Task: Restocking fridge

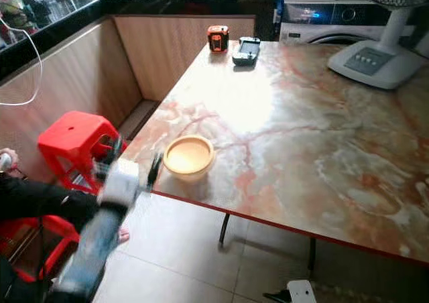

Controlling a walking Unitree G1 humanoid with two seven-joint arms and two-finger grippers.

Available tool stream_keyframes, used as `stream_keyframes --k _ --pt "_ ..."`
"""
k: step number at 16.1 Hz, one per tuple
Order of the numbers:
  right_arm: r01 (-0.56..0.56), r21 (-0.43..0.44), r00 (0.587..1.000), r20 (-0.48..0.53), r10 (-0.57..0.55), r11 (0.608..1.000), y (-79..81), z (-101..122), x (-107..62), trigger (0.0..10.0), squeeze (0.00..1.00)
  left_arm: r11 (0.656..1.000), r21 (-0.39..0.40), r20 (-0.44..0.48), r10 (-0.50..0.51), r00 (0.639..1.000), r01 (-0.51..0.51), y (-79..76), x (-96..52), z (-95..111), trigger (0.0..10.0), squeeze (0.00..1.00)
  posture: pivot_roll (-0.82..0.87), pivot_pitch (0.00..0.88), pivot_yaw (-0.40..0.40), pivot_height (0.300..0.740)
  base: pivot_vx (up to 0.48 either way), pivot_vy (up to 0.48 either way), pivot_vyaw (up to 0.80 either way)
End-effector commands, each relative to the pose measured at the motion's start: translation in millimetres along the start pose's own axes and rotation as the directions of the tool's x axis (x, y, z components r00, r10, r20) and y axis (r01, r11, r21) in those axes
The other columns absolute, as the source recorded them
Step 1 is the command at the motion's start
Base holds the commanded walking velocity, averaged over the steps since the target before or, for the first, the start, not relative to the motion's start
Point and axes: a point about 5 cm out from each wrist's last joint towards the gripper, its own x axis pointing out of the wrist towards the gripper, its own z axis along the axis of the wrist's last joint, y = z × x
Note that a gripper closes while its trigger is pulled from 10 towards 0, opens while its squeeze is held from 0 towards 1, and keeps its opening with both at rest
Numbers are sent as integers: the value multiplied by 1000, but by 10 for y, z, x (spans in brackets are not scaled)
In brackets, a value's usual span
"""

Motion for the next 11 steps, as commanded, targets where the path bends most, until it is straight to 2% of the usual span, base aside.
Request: stream_keyframes --k 1,2,4,6,7,9,10,11 --pt "-1 2 1000 2 1 1000 7 -3 1 10000 0 997 -76 -26 31 999 -33 87 38 17 10000 0 -35 0 93 740 0 0 0" --pt "-2 -1 1000 1 2 1000 3 4 1 10000 0 984 -170 -41 46 998 -53 129 103 78 10000 0 -31 0 89 740 0 0 0" --pt "-1 -1 1000 1 1 1000 -1 10 2 10000 0 945 -316 -109 51 993 -84 202 153 71 10000 0 -29 0 85 740 0 0 0" --pt "2 -2 1000 2 -2 1000 -6 18 2 10000 0 883 -442 -168 91 982 -157 410 204 28 10000 0 -25 0 80 740 0 0 0" --pt "3 -2 1000 3 -3 1000 -7 24 3 10000 0 855 -474 -209 123 970 -210 564 215 -40 10000 0 -24 0 76 740 0 0 0" --pt "4 -3 1000 5 -4 1000 -11 32 3 10000 0 846 -475 -230 145 962 -242 718 228 -77 10000 0 -22 0 72 740 0 0 0" --pt "6 -4 1000 7 -6 1000 -15 38 3 10000 0 880 -422 -225 130 966 -217 763 254 -75 10000 0 -20 0 69 740 0 0 0" --pt "7 -5 1000 8 -7 1000 -17 42 3 10000 0 912 -385 -203 70 977 -145 627 278 -43 10000 0 -24 0 71 740 0 0 0"
